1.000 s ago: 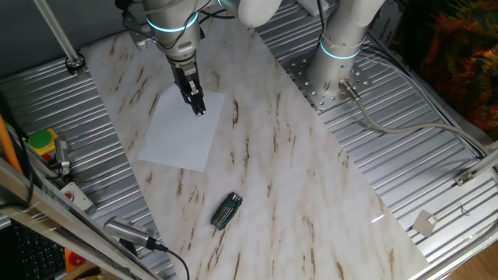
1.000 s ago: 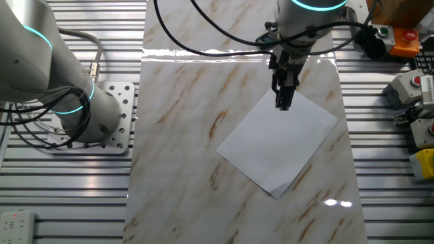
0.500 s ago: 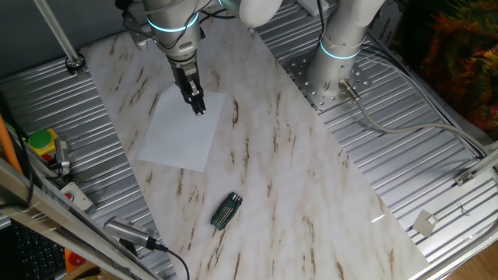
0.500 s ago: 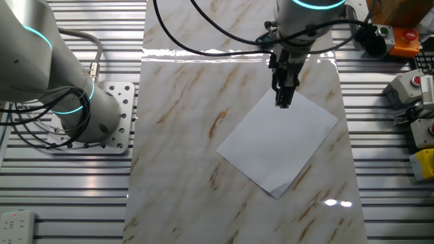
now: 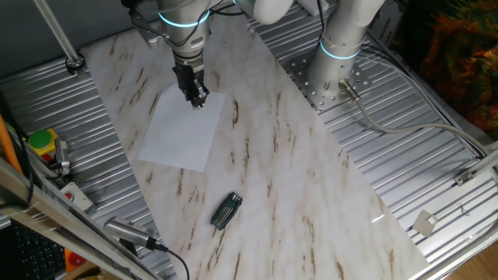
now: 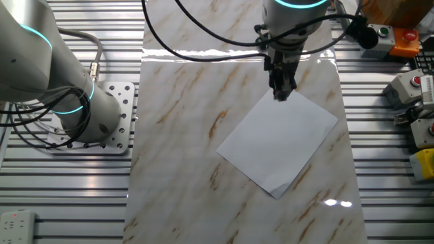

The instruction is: Flip over and spread out the paper that is laid flat on the table

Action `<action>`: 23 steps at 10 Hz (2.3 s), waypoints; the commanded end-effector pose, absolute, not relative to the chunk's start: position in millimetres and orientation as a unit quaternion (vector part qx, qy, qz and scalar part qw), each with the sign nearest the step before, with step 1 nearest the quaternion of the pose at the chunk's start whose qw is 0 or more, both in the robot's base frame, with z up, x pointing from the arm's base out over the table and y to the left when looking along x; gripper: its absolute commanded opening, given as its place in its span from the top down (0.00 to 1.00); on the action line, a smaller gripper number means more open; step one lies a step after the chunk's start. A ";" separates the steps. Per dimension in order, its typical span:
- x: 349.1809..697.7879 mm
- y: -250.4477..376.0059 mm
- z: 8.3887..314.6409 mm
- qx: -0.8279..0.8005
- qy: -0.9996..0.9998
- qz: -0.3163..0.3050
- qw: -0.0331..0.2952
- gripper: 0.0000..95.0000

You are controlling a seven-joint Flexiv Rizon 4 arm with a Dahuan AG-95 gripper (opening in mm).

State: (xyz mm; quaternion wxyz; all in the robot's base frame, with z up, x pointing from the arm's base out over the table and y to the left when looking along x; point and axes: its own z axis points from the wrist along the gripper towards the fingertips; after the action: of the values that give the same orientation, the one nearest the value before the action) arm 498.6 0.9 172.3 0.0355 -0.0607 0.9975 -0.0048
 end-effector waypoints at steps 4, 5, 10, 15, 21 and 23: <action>499.1 0.9 172.2 -0.066 0.997 -0.005 0.029 1.00; 499.1 0.9 172.2 -0.067 0.997 -0.006 0.029 1.00; 498.8 1.2 172.9 -0.063 0.998 -0.005 0.030 1.00; 498.8 1.2 173.0 -0.063 0.998 -0.005 0.029 1.00; 509.4 -65.8 121.1 -0.171 0.985 -0.015 0.022 1.00; 510.4 -90.4 100.1 -0.209 0.977 -0.019 0.027 1.00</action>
State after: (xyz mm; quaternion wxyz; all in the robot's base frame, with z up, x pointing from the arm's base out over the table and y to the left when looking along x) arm 507.1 -71.6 116.7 0.0208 -0.1719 0.9847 -0.0174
